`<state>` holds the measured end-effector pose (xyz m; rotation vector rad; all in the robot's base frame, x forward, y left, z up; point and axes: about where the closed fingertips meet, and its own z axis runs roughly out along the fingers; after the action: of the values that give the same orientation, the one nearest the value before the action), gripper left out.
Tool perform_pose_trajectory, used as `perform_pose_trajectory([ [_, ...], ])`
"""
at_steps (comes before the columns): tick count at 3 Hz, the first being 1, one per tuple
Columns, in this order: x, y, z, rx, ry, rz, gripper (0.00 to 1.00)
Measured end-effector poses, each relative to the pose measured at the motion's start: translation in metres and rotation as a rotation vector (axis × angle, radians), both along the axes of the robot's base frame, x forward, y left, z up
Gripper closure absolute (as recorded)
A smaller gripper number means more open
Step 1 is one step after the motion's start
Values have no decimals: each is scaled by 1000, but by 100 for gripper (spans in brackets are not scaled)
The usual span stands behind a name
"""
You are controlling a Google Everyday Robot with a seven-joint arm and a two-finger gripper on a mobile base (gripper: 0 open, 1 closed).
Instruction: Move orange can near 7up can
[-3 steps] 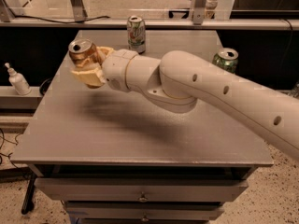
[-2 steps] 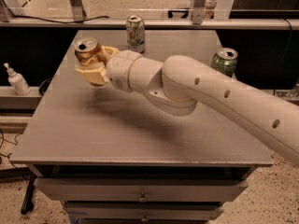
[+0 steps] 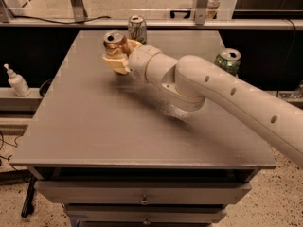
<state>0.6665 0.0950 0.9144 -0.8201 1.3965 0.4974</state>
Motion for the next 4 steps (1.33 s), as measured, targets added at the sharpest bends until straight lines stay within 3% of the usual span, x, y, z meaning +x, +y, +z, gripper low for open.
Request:
perform_pose_trajectory([
  [2, 56, -58, 7, -43, -13, -112, 100],
  [4, 91, -95, 5, -12, 2, -190, 100],
])
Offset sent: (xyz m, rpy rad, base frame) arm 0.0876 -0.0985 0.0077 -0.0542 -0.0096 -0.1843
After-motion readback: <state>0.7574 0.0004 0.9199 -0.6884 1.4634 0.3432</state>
